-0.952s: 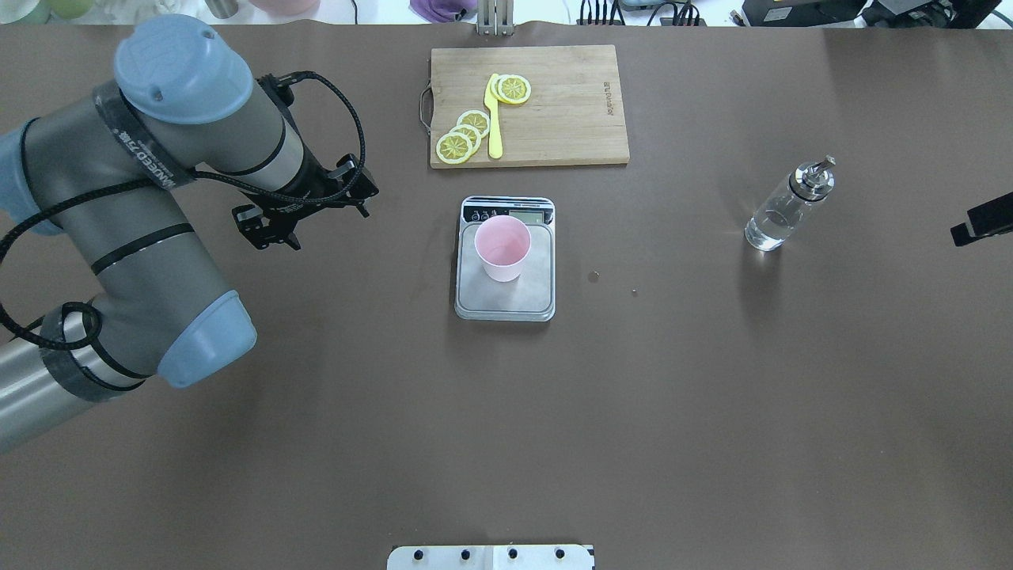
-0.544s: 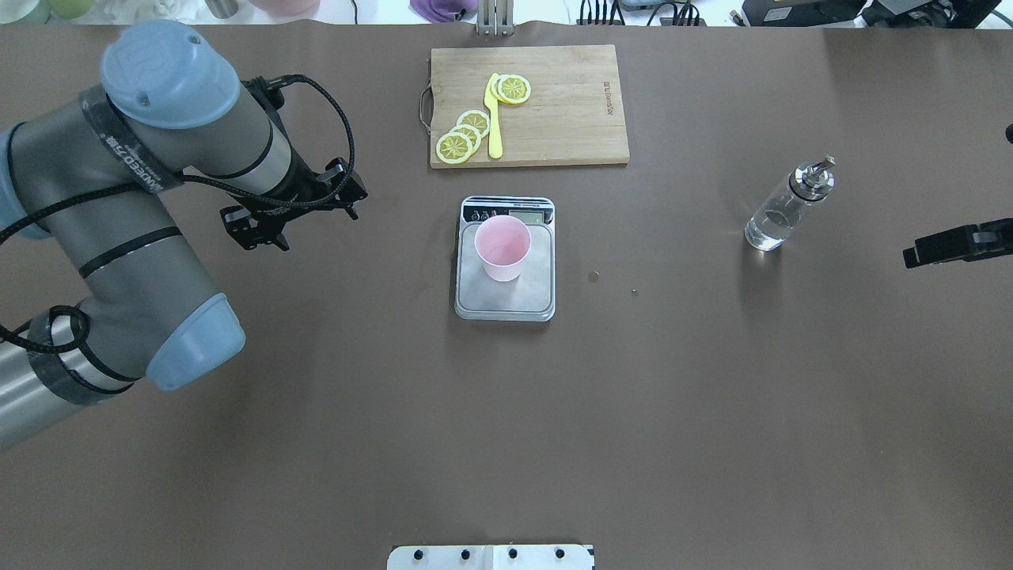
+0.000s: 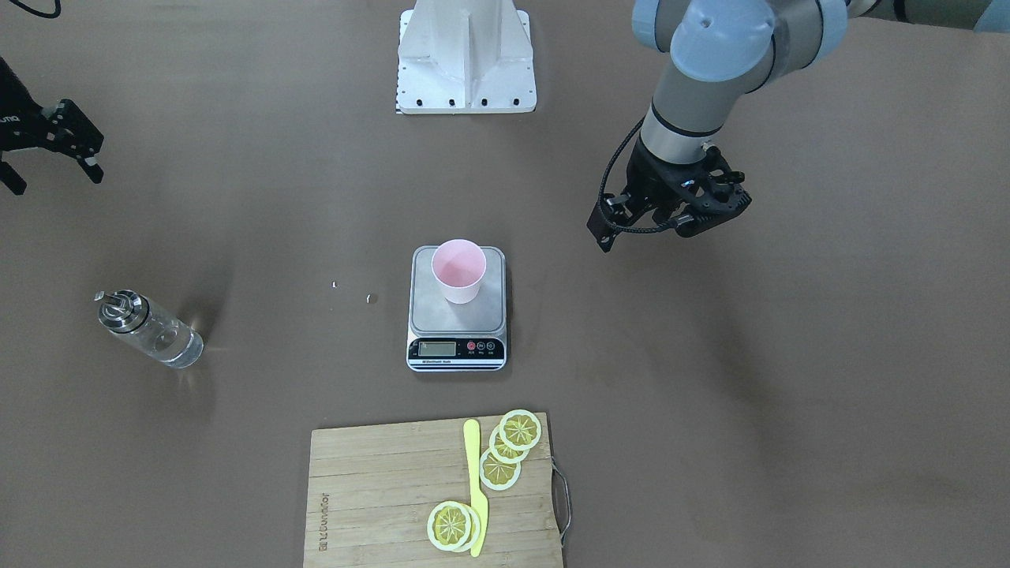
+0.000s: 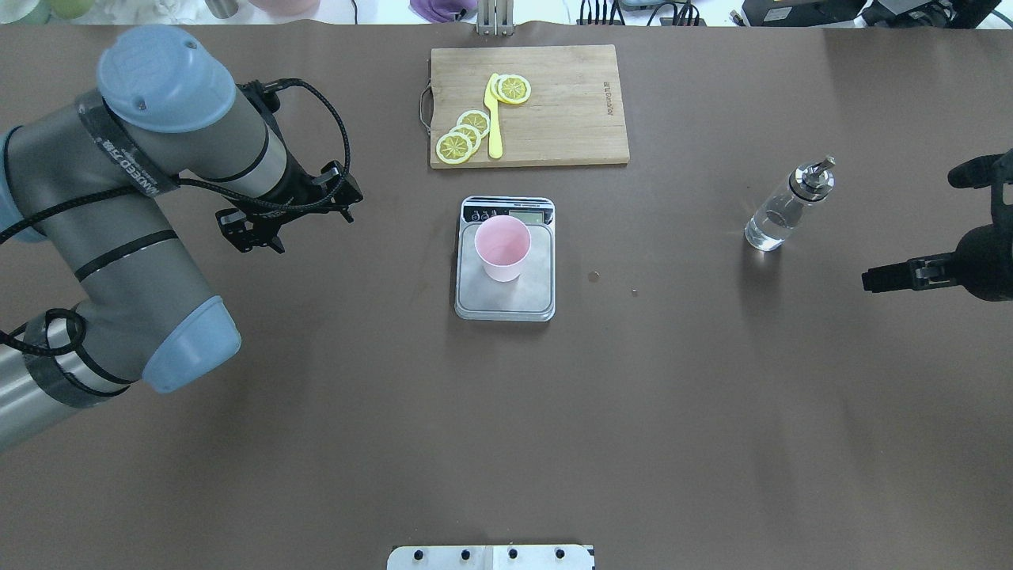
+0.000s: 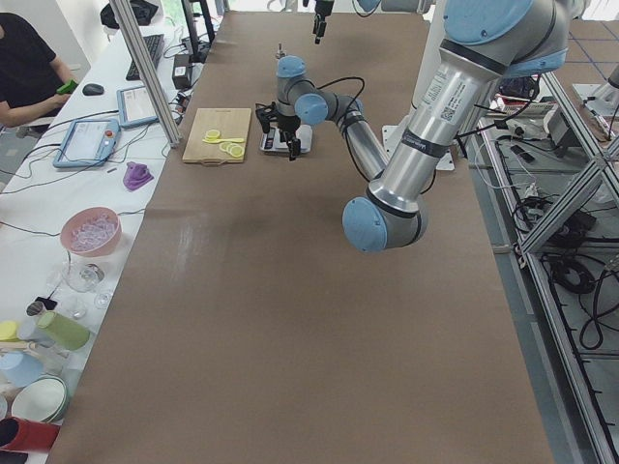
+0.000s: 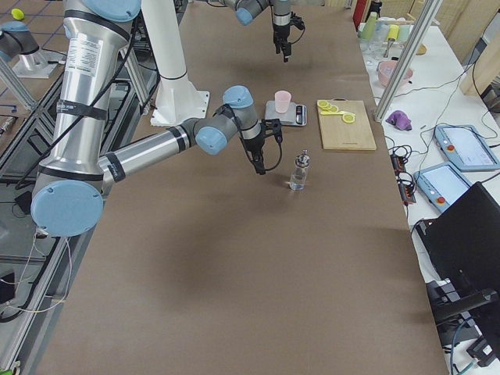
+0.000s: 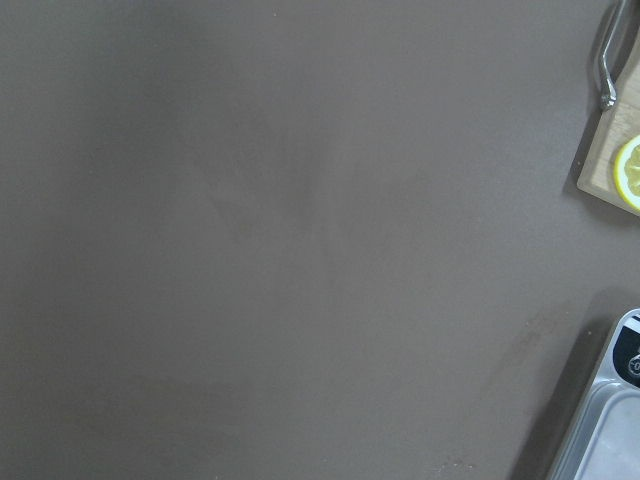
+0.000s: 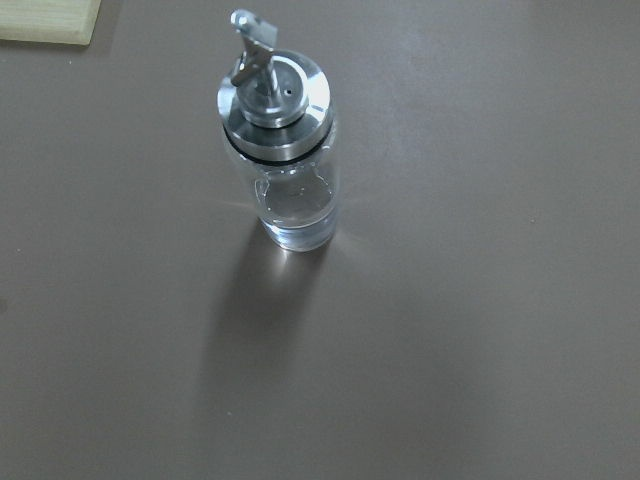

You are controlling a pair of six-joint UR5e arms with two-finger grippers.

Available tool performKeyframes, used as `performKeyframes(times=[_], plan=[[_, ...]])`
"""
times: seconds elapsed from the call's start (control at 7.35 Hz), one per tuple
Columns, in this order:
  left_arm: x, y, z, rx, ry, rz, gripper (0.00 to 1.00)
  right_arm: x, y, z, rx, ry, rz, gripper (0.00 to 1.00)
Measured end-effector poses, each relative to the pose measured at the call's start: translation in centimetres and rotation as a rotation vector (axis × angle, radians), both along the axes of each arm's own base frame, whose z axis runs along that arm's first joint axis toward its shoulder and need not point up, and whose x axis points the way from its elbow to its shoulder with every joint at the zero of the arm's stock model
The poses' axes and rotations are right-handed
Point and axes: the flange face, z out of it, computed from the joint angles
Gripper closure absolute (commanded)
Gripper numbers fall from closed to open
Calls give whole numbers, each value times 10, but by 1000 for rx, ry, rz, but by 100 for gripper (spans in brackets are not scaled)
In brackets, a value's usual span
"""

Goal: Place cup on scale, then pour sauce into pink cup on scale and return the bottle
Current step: 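Move the right gripper toward the glass sauce bottle while the left arm withdraws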

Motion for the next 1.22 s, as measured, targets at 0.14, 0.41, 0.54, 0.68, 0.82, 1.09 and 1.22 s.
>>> performKeyframes(times=[0.14, 0.41, 0.54, 0.68, 0.82, 1.09, 1.22], plan=[[0, 0, 1, -1, -2, 0, 2, -12, 4, 1, 2, 3, 8, 0], [1, -1, 3, -3, -5, 1, 2, -26, 7, 5, 10, 1, 8, 0], [2, -1, 4, -3, -5, 1, 2, -32, 4, 14, 23, -22, 14, 0], [2, -1, 4, -3, -6, 2, 2, -37, -1, 29, 60, -59, 29, 1], [3, 0, 3, -2, -6, 2, 2, -42, -7, 51, 128, -102, 50, 1], [3, -1, 3, 2, -8, -1, 2, -50, -10, 100, 321, -178, 69, 1], [3, -1, 4, 7, -11, 1, 2, -54, -11, 119, 404, -188, 89, 1]])
